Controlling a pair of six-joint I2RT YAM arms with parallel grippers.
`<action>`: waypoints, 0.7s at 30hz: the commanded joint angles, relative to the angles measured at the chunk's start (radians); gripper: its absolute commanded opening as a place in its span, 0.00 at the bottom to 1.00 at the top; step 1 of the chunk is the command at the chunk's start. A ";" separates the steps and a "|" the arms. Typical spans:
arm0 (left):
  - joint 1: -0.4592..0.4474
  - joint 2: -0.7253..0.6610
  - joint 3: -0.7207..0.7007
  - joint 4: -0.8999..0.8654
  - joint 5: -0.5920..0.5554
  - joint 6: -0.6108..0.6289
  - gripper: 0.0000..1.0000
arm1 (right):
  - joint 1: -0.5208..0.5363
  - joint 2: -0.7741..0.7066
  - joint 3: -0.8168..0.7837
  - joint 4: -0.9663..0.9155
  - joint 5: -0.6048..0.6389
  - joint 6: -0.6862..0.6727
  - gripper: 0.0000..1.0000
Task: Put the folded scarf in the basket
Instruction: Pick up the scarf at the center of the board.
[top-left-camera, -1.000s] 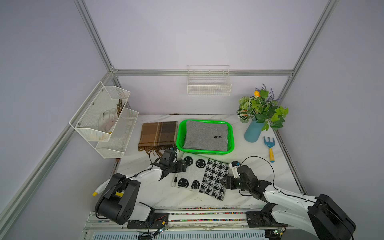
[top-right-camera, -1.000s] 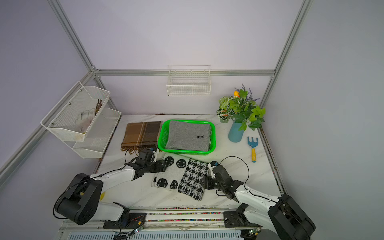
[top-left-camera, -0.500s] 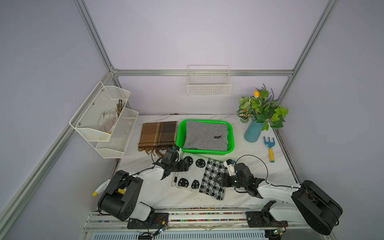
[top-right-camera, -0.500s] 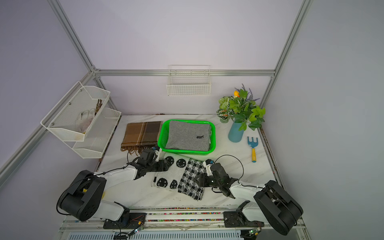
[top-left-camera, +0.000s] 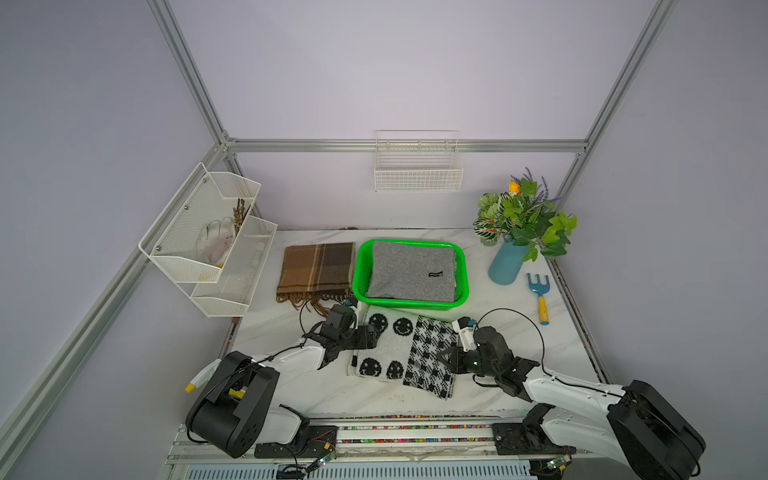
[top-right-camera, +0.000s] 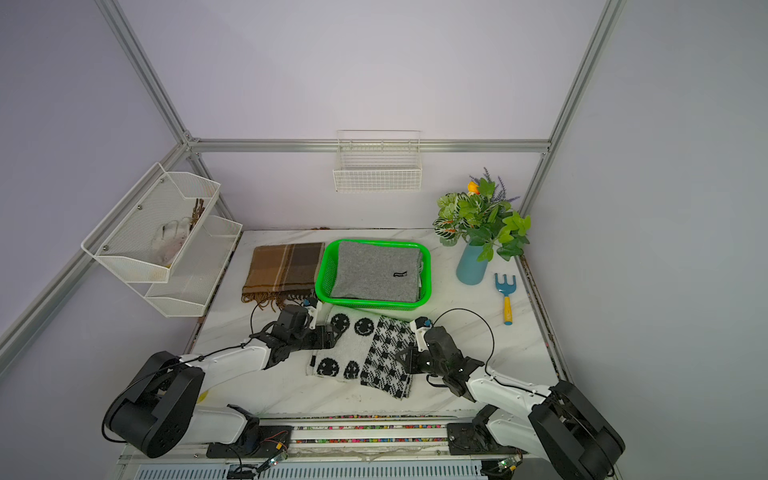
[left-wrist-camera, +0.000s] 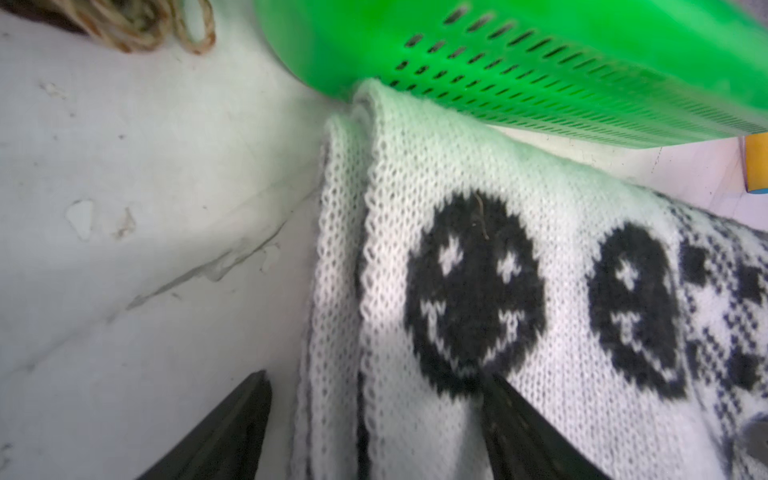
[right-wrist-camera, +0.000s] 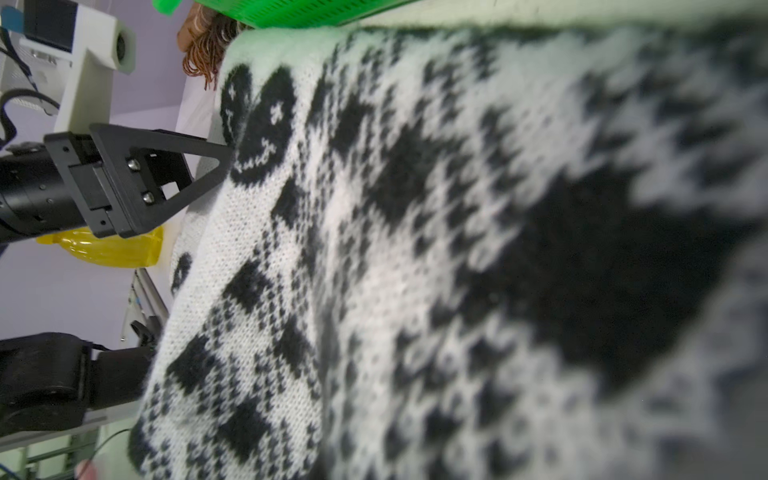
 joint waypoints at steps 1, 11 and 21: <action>-0.015 0.091 -0.038 -0.033 0.111 -0.049 0.81 | -0.007 0.027 -0.003 -0.040 0.035 -0.015 0.38; -0.030 0.100 -0.057 0.032 0.192 -0.061 0.58 | -0.006 0.210 0.009 0.093 -0.128 0.004 0.53; -0.045 0.045 -0.069 0.055 0.234 -0.068 0.00 | -0.006 0.120 0.007 0.085 -0.147 -0.018 0.00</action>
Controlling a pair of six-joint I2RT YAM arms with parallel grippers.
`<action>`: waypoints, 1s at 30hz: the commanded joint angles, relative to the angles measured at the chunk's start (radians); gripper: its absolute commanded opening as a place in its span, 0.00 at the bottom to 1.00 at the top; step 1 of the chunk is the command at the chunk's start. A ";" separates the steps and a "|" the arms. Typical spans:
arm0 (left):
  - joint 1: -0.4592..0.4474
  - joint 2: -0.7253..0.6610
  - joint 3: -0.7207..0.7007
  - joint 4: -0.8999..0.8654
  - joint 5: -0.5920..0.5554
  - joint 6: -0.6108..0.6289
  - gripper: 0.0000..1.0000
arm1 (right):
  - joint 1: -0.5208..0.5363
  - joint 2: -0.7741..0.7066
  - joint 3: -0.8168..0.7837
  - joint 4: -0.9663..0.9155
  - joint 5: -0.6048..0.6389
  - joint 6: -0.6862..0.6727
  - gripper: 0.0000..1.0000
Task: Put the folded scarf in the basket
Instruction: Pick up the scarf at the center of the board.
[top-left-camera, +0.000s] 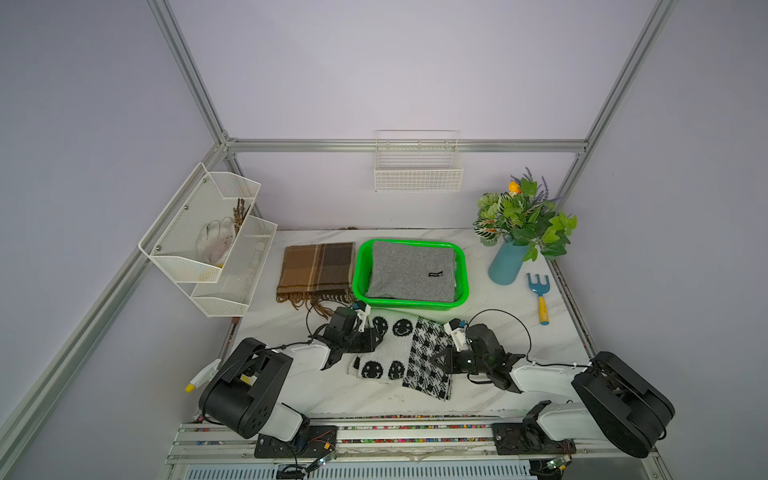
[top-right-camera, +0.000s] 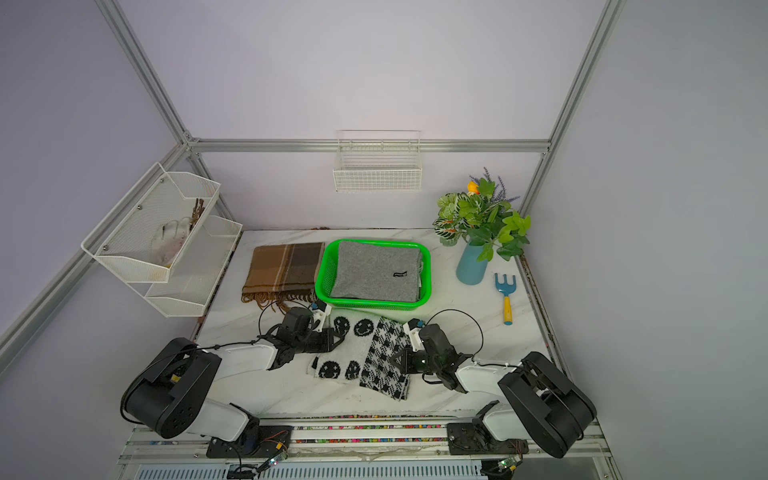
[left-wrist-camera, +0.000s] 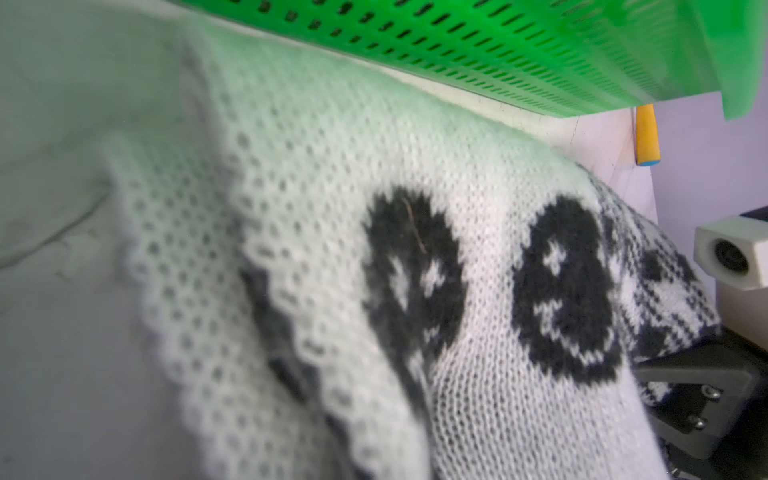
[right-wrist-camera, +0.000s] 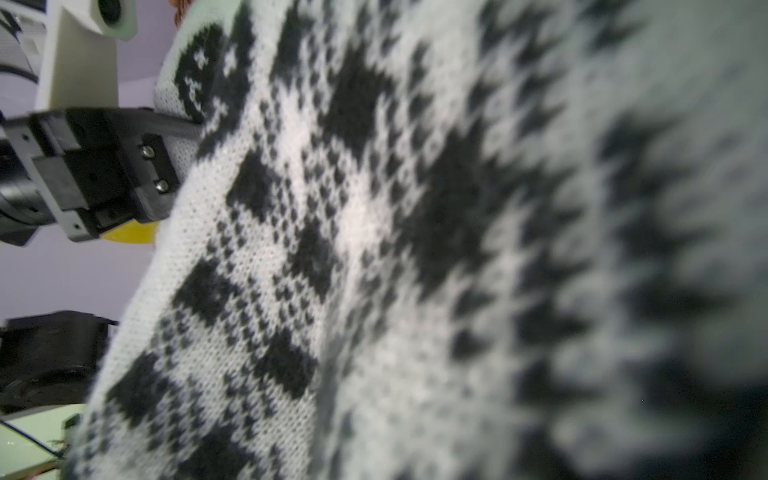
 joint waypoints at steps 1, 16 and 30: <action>-0.026 -0.044 -0.029 -0.110 0.039 0.001 0.00 | 0.004 -0.105 -0.004 -0.078 0.008 -0.026 0.00; -0.042 -0.391 0.175 -0.313 0.049 -0.055 0.00 | 0.004 -0.467 0.286 -0.507 0.138 -0.116 0.00; 0.068 0.023 0.775 -0.431 0.013 0.008 0.00 | -0.147 0.054 0.850 -0.625 0.278 -0.271 0.00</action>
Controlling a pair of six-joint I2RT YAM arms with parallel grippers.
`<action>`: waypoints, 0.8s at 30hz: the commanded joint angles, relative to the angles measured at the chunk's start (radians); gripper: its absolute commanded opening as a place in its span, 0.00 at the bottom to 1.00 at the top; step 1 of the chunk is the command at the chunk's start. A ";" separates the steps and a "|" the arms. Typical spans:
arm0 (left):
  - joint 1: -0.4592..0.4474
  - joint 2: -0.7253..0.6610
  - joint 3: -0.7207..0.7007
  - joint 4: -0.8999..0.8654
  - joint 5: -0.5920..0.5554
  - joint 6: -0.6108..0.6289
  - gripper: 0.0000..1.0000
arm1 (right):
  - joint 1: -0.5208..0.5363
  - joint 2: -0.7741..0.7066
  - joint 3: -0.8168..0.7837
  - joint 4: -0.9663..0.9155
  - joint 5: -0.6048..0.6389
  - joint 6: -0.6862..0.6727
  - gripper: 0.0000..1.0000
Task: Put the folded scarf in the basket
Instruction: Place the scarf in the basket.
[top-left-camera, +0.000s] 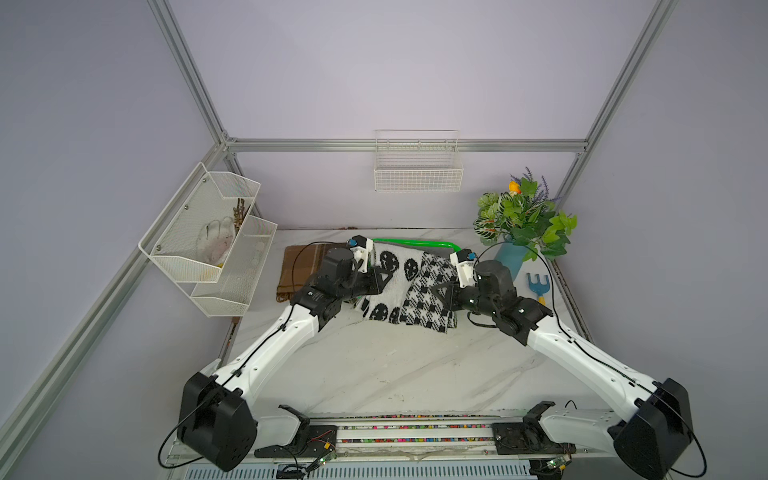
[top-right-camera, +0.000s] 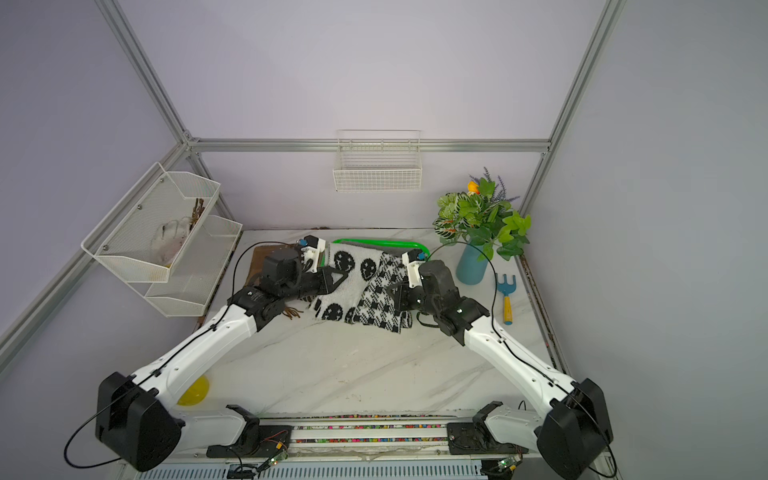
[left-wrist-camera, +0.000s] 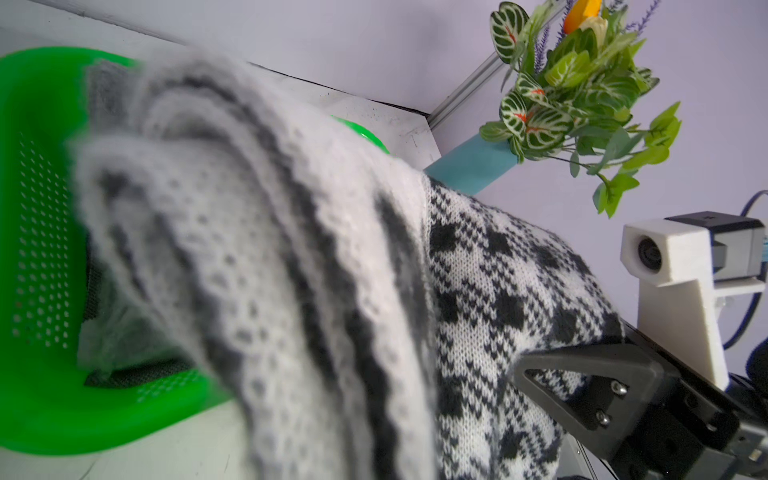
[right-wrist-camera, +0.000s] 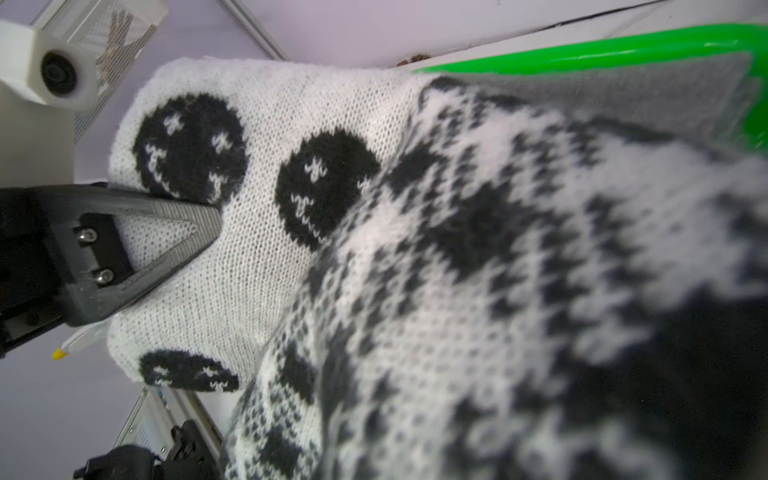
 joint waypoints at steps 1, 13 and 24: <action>0.059 0.148 0.122 -0.010 0.067 0.027 0.00 | -0.071 0.136 0.128 -0.047 0.044 -0.071 0.00; 0.150 0.604 0.438 0.050 0.120 0.061 0.00 | -0.215 0.582 0.445 -0.155 -0.021 -0.148 0.00; 0.160 0.698 0.432 -0.011 0.066 0.127 0.03 | -0.215 0.659 0.485 -0.215 0.151 -0.188 0.26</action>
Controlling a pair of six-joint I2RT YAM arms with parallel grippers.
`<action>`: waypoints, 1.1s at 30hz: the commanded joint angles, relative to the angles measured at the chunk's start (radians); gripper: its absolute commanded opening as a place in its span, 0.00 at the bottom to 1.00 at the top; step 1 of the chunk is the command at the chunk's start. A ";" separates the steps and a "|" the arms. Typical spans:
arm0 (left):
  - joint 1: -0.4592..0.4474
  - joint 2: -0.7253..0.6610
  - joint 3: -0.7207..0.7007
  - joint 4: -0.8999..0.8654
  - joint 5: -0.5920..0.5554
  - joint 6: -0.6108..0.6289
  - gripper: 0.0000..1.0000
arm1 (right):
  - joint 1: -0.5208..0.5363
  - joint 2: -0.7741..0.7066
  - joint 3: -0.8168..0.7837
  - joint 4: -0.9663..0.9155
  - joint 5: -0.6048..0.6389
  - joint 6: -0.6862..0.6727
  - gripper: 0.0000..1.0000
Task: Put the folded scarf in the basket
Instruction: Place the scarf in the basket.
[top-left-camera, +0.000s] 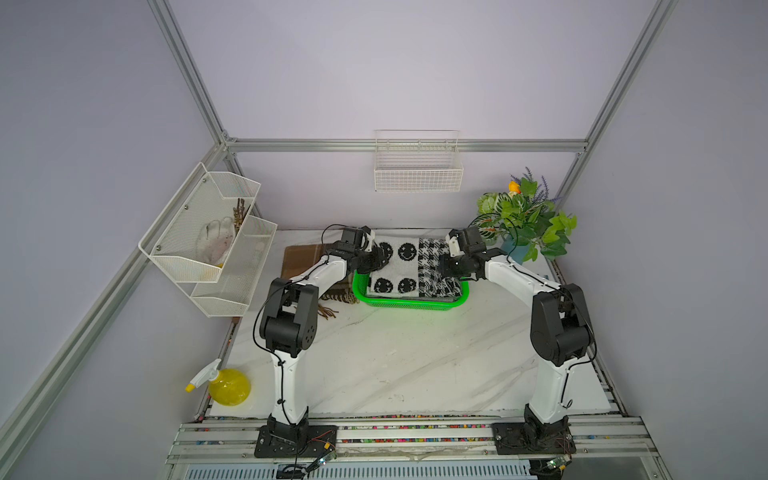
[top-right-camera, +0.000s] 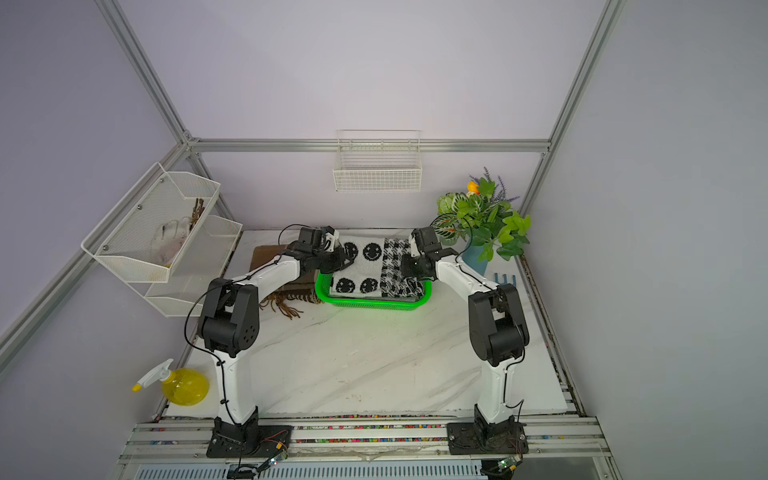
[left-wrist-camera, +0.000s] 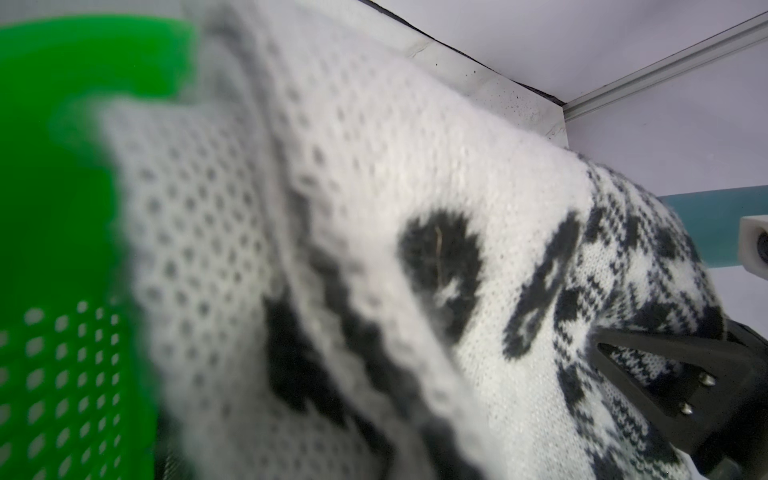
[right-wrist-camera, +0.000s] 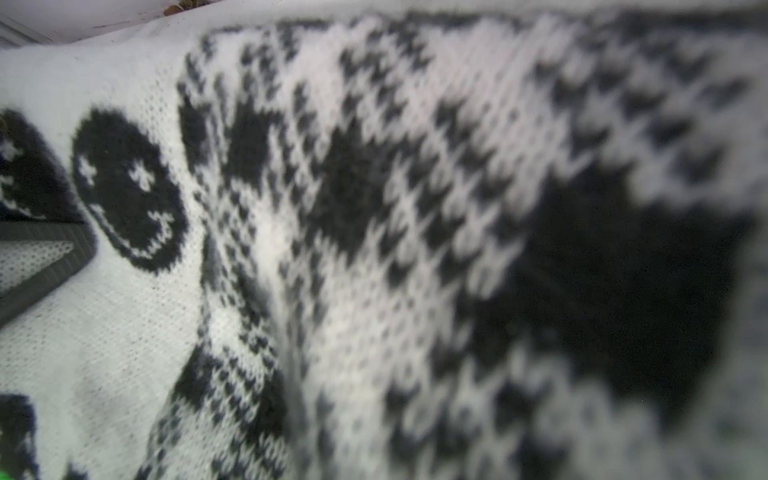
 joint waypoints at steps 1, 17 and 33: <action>0.003 0.007 0.006 0.006 -0.028 0.043 0.04 | -0.001 -0.002 0.016 -0.040 0.106 -0.021 0.32; -0.012 -0.134 -0.007 -0.084 -0.153 0.107 0.39 | 0.018 -0.166 -0.094 -0.053 0.274 -0.054 0.53; -0.014 -0.265 -0.009 -0.167 -0.291 0.164 0.52 | 0.182 -0.297 -0.059 -0.164 0.441 -0.079 0.58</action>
